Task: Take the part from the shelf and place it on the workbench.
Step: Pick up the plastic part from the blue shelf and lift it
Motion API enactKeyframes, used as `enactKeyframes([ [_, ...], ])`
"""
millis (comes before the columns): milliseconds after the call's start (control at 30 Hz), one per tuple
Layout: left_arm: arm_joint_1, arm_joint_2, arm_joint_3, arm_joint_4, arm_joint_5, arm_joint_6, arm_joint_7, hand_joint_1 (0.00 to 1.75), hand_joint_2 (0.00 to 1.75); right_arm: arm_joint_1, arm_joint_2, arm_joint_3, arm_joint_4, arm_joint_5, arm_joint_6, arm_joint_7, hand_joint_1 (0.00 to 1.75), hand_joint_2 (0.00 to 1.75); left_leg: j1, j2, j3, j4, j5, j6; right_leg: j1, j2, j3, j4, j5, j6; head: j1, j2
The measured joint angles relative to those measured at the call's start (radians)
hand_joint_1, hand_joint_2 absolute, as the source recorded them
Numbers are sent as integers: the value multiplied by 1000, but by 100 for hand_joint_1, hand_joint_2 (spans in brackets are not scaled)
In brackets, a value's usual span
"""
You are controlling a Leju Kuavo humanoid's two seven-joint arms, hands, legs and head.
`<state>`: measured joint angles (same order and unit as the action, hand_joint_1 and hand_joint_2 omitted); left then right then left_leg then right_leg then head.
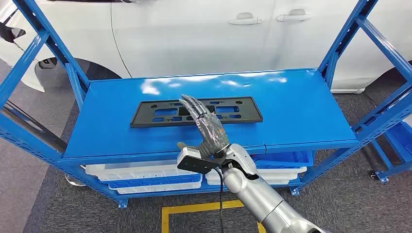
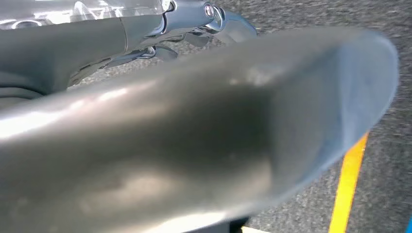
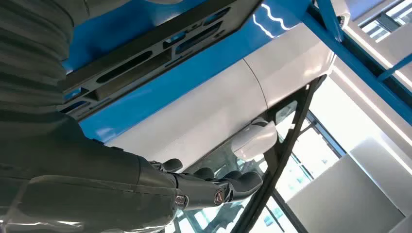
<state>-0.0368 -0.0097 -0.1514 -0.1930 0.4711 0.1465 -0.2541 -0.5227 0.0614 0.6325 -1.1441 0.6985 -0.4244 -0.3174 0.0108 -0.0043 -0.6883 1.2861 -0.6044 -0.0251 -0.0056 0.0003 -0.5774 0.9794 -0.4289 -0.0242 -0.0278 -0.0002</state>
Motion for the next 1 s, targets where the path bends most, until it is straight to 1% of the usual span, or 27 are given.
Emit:
enactKeyframes([
  [33,1,0,0,0,0,0,0,0,0,1,0,0,2,0,0,0,0,175,0,0,-11,12,4,-1,0,0,2,0,-2,0,0,0],
  [67,2,0,0,0,0,0,0,0,0,1,0,0,3,0,1,-1,0,175,1,0,-14,7,17,-2,0,1,6,1,-5,1,0,0],
  [100,4,1,0,0,0,0,0,0,0,2,1,0,7,1,2,-3,0,175,2,0,-16,-10,46,-3,-1,2,12,3,-11,2,0,0],
  [133,5,1,0,0,0,0,0,0,0,2,1,0,9,3,4,-4,0,175,3,1,0,-64,90,-3,-1,3,20,5,-18,4,0,0],
  [167,5,2,0,0,0,0,0,0,0,1,2,1,12,4,6,-6,0,175,5,1,27,-139,137,-3,-1,4,28,7,-26,7,0,0],
  [200,6,3,0,1,0,0,0,0,0,1,3,2,14,7,7,-6,0,175,4,2,54,-205,168,-1,0,5,33,11,-34,12,0,0],
  [233,5,4,0,2,0,1,0,0,0,0,4,3,16,10,9,-6,0,175,3,1,72,-249,184,4,2,6,35,14,-40,17,0,0],
  [267,3,4,0,2,0,1,1,0,0,0,6,5,18,14,10,-6,0,175,1,1,81,-270,185,10,4,6,35,15,-44,22,1,0],
  [300,2,4,0,3,0,2,2,0,0,0,6,8,20,17,11,-6,0,175,-1,-1,83,-272,178,17,5,6,35,16,-46,27,2,0],
  [367,2,4,0,3,0,3,2,0,0,0,7,13,23,23,12,-5,0,175,0,-2,86,-276,176,31,3,5,36,18,-54,37,4,0],
  [400,3,4,0,3,-1,3,3,0,0,0,8,14,24,24,12,-4,0,175,1,-2,90,-278,174,38,2,5,30,34,-65,43,6,0],
  [433,3,4,0,3,-2,3,3,0,0,-1,8,14,25,24,11,-4,0,175,2,-1,94,-281,173,44,0,4,11,73,-86,47,7,0],
  [467,3,5,0,3,-2,3,3,0,0,-1,8,14,27,24,11,-4,0,175,2,-1,96,-282,170,49,-1,4,-22,135,-113,51,9,0],
  [500,2,6,0,3,-3,3,3,0,0,0,7,14,30,24,10,-3,0,175,1,-1,98,-282,167,52,-1,4,-65,210,-142,53,10,0],
  [533,2,6,0,3,-3,3,3,0,0,2,7,14,33,24,10,-3,0,175,-1,-1,100,-282,164,54,-1,4,-108,280,-162,55,10,0],
  [567,3,6,0,3,-3,3,3,0,0,5,6,14,37,25,10,-3,0,175,-2,-2,104,-281,160,56,-1,4,-139,320,-163,54,10,0],
  [600,4,6,0,3,-4,3,3,0,0,6,6,15,40,26,10,-3,0,175,-4,-3,110,-281,155,56,-1,4,-150,322,-144,51,11,0],
  [633,5,6,0,3,-5,3,3,0,0,7,6,15,43,28,9,-3,0,175,-6,-4,118,-281,150,56,1,4,-139,280,-104,46,11,0],
  [667,5,6,0,3,-6,3,3,0,0,7,6,15,45,32,7,-3,0,175,-9,-5,128,-282,144,56,3,4,-112,207,-53,37,11,0],
  [700,4,6,-1,3,-8,3,4,0,0,7,6,15,46,38,3,-2,0,175,-12,-5,137,-282,138,54,7,3,-81,135,-16,26,9,0],
  [733,3,6,-1,3,-10,3,5,0,0,7,6,15,46,45,-1,0,0,175,-13,-5,142,-282,132,51,11,2,-56,74,9,17,8,0],
  [767,2,6,-1,3,-11,3,6,0,0,8,6,16,47,53,-5,4,0,175,-13,-5,145,-283,128,46,14,2,-42,41,16,11,6,0],
  [833,0,6,-1,4,-12,2,7,0,0,9,6,17,47,68,-10,11,0,175,-11,-3,147,-287,123,36,18,3,-35,24,10,6,4,0],
  [900,-1,6,-1,4,-12,2,8,0,0,10,6,18,48,75,-11,14,0,175,-10,-1,147,-277,112,25,12,4,-23,9,11,2,3,0],
  [933,-2,7,-1,4,-12,2,8,0,0,10,7,19,47,76,-11,14,0,175,-9,-1,136,-247,96,19,8,3,-14,1,10,0,3,0],
  [967,-2,8,-2,4,-12,2,8,0,0,11,7,20,48,77,-11,14,0,175,-8,0,111,-195,71,14,5,2,-5,-5,8,-2,3,0],
  [1000,-2,8,-2,4,-12,2,8,0,0,11,7,21,48,77,-11,14,0,175,-5,-1,76,-127,42,9,5,1,1,-7,4,-5,3,0],
])
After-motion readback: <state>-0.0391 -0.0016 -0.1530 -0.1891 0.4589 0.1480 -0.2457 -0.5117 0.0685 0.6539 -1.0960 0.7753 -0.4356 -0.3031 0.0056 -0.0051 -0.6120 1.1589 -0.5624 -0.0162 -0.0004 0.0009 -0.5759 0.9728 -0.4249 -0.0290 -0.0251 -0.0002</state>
